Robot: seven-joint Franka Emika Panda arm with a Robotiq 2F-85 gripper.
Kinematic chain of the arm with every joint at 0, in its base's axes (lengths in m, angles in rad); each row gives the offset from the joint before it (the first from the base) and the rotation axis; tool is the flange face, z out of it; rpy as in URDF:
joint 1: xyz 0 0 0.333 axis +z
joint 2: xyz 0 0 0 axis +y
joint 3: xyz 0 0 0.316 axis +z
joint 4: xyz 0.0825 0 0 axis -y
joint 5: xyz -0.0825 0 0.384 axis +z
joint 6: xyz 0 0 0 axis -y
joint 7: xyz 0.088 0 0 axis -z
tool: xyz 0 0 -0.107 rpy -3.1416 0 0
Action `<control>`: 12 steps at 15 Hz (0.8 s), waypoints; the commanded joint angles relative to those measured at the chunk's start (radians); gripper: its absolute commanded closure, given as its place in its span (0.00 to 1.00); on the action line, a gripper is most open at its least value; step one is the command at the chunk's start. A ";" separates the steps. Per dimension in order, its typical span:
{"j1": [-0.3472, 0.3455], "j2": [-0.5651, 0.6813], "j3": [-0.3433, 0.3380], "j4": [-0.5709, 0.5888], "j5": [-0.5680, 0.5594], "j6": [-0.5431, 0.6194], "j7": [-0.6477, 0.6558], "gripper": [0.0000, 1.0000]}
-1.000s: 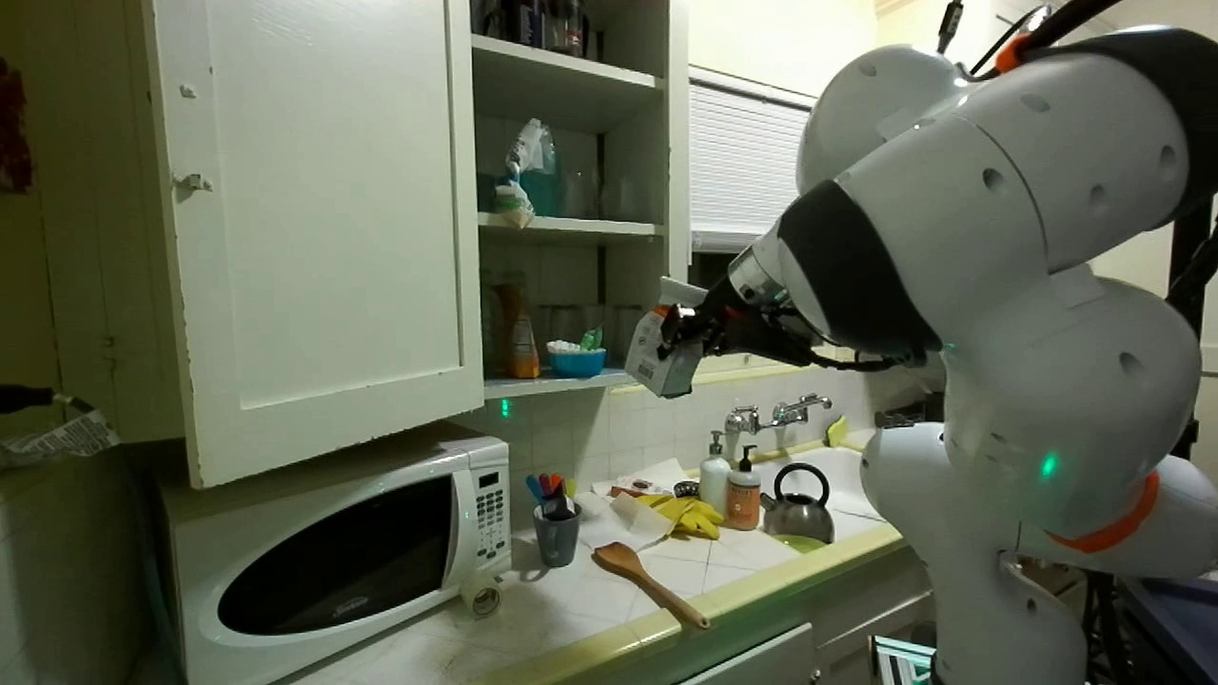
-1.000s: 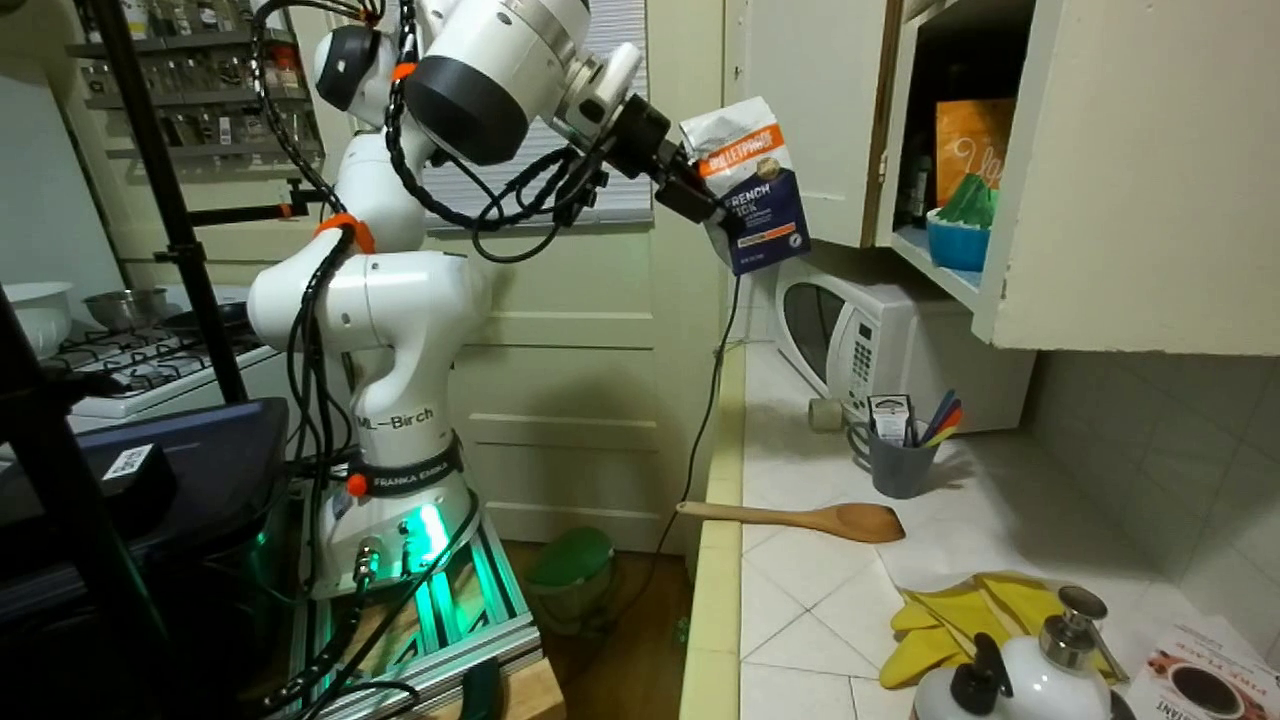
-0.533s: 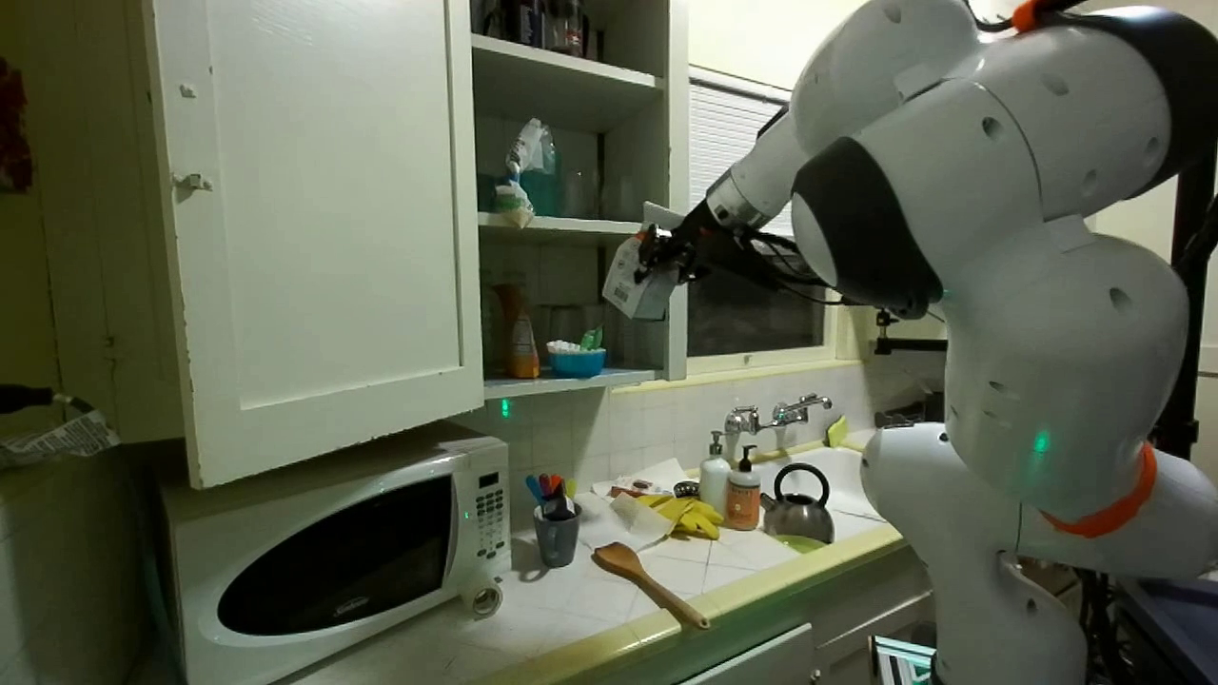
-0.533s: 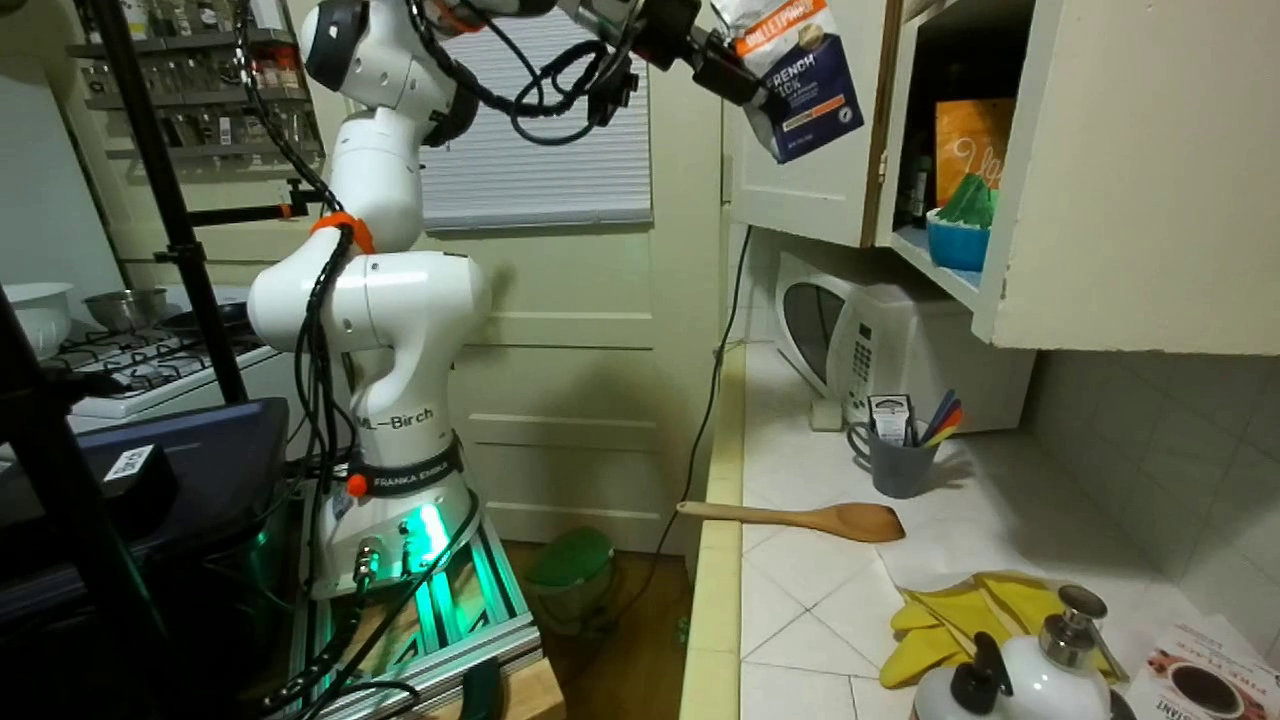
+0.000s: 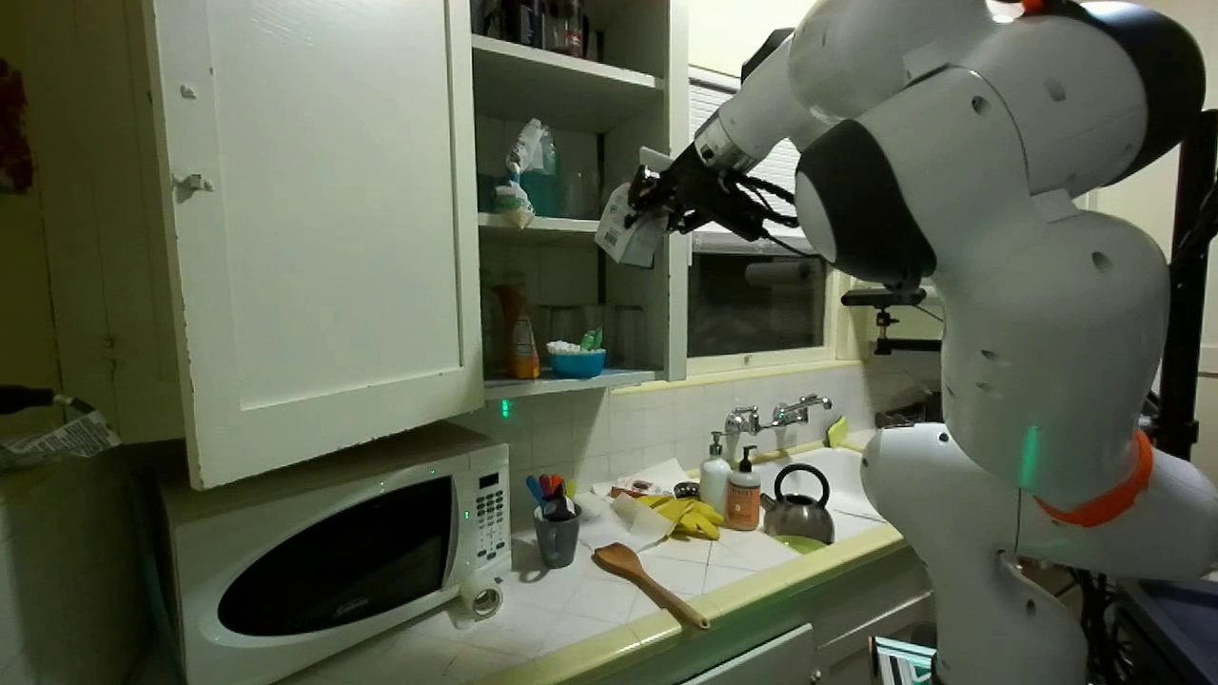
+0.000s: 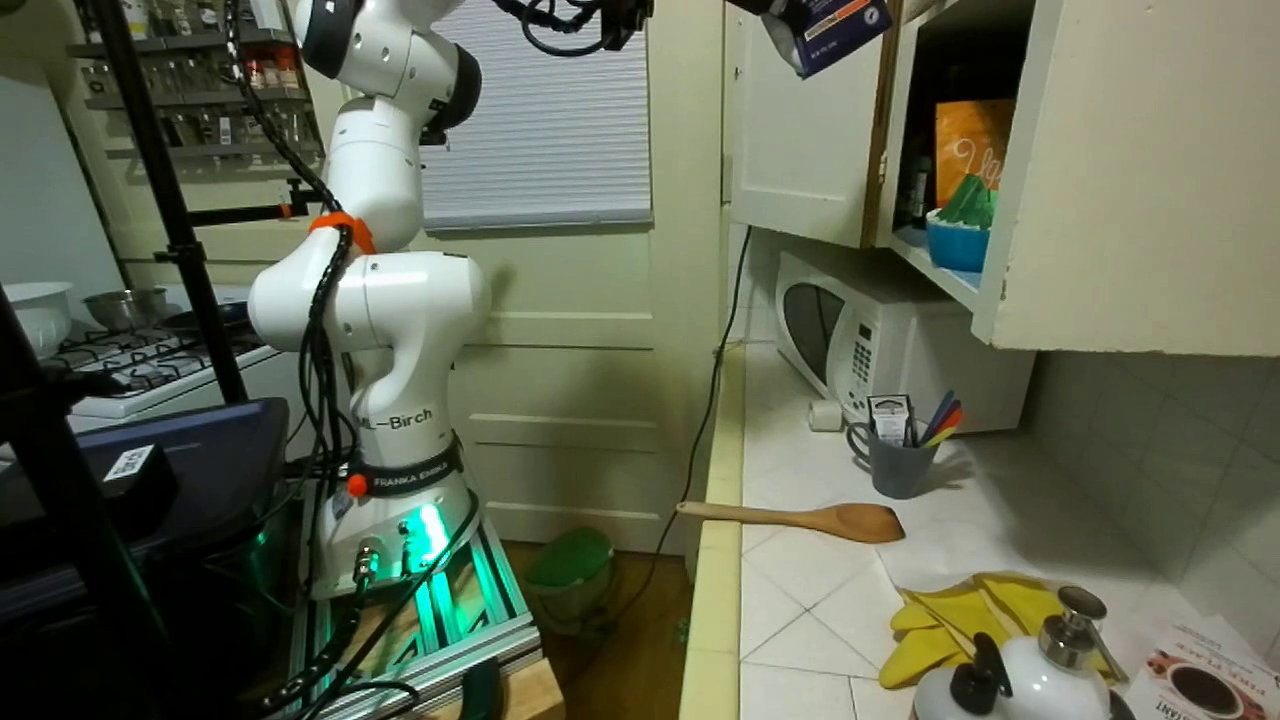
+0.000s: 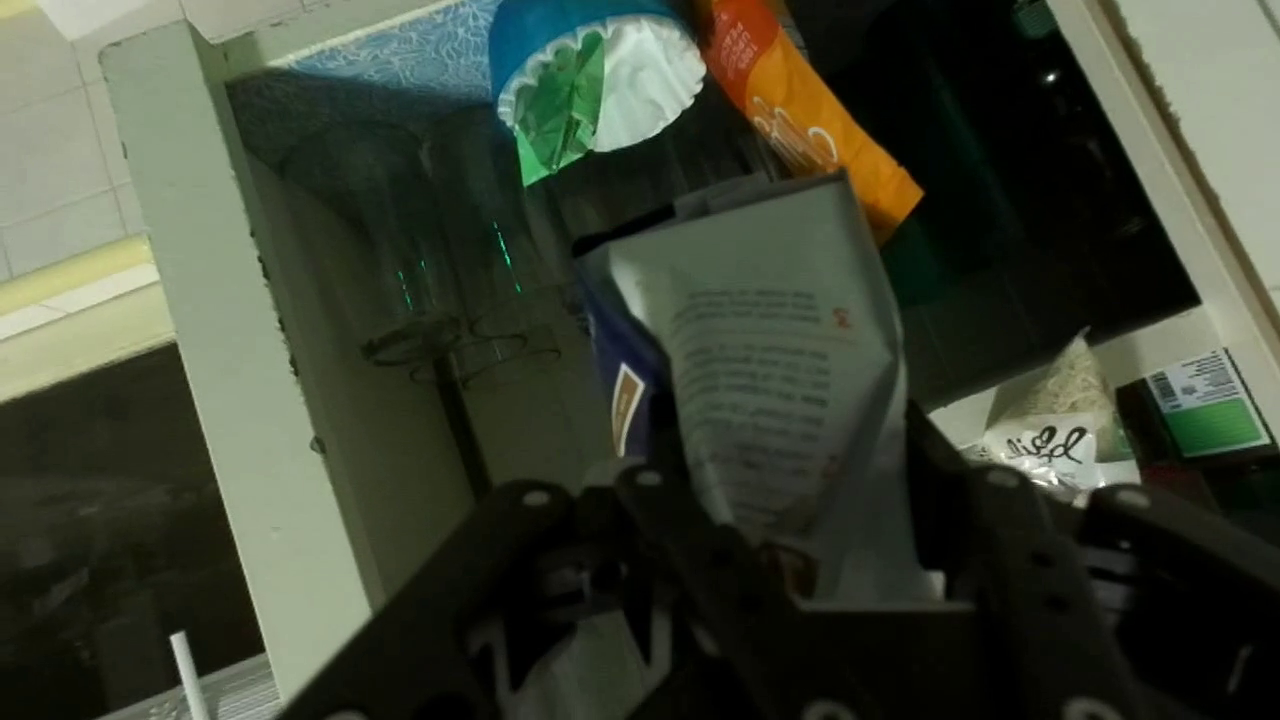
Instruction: Put the packet in the middle compartment of the top cabinet
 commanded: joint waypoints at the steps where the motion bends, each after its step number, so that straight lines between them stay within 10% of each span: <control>1: -0.002 -0.020 0.007 0.041 0.018 0.021 0.021 0.74; 7: 0.155 -0.182 0.041 0.208 -0.083 0.019 0.078 0.74; 11: 0.111 -0.191 0.078 0.239 -0.032 0.019 0.059 0.74; 12: 0.126 -0.158 0.066 0.172 -0.034 0.000 0.002 0.49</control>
